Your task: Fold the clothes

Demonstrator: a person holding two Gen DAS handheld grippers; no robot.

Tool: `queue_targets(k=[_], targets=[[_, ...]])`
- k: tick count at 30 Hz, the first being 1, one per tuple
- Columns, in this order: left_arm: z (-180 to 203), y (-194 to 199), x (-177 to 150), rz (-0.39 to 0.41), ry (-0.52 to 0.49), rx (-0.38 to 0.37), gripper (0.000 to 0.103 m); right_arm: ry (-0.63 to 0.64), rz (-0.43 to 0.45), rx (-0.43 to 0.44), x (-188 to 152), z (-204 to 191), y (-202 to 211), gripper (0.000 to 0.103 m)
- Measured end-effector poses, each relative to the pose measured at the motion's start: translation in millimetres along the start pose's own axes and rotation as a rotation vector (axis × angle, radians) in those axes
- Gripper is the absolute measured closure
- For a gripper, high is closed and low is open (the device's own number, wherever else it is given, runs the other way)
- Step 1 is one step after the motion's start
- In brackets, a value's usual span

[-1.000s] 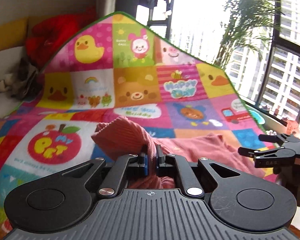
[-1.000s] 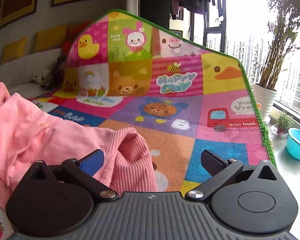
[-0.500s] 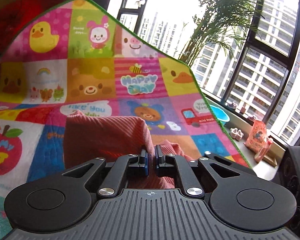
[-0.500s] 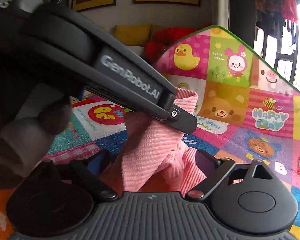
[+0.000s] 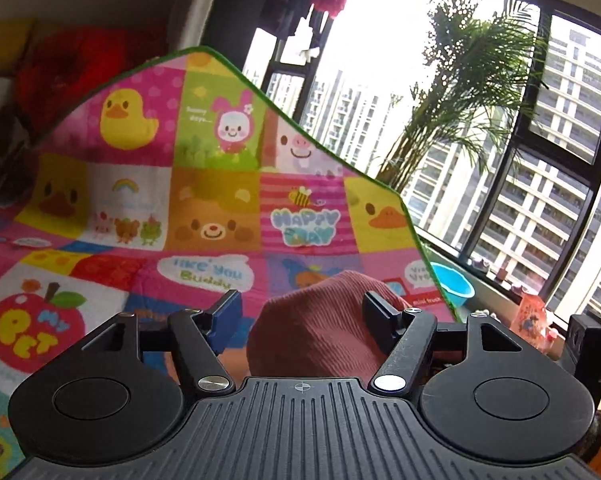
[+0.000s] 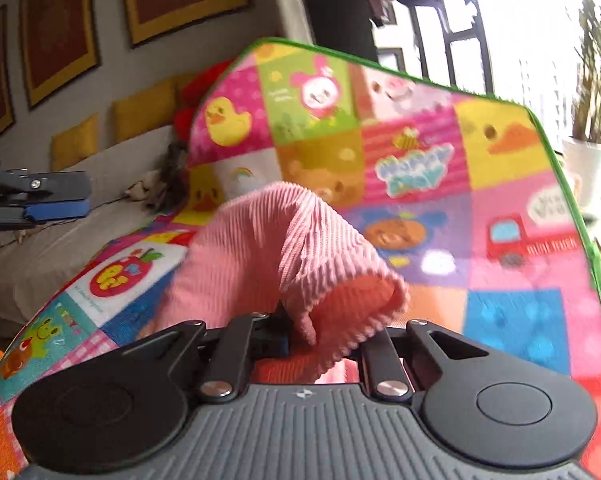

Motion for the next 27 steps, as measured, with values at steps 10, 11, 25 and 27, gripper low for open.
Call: queue_targets(k=[10, 11, 25, 27], targets=[[7, -73, -66, -0.261, -0.048, 0.043, 0.025, -0.004, 0.047, -0.044, 2, 36, 25, 0.082], [9, -74, -68, -0.262, -0.068, 0.045, 0.025, 0.019, 0.095, -0.038, 15, 33, 33, 0.081], [14, -68, -75, -0.252, -0.131, 0.013, 0.025, 0.005, -0.037, 0.265, 52, 11, -69, 0.014], [13, -66, -75, -0.248, -0.130, -0.001, 0.025, -0.005, -0.071, 0.328, 43, 9, -70, 0.025]])
Point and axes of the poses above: each gripper's, at about its wrist camera, not at the fingertips, and y roughly against the way its jaws point, z to its right, x to its top, the point moved 1 cm from there along -y, roughly the way its jaws point, and after that the axes turned 14 degrees about -x, right-handed, at the moved point
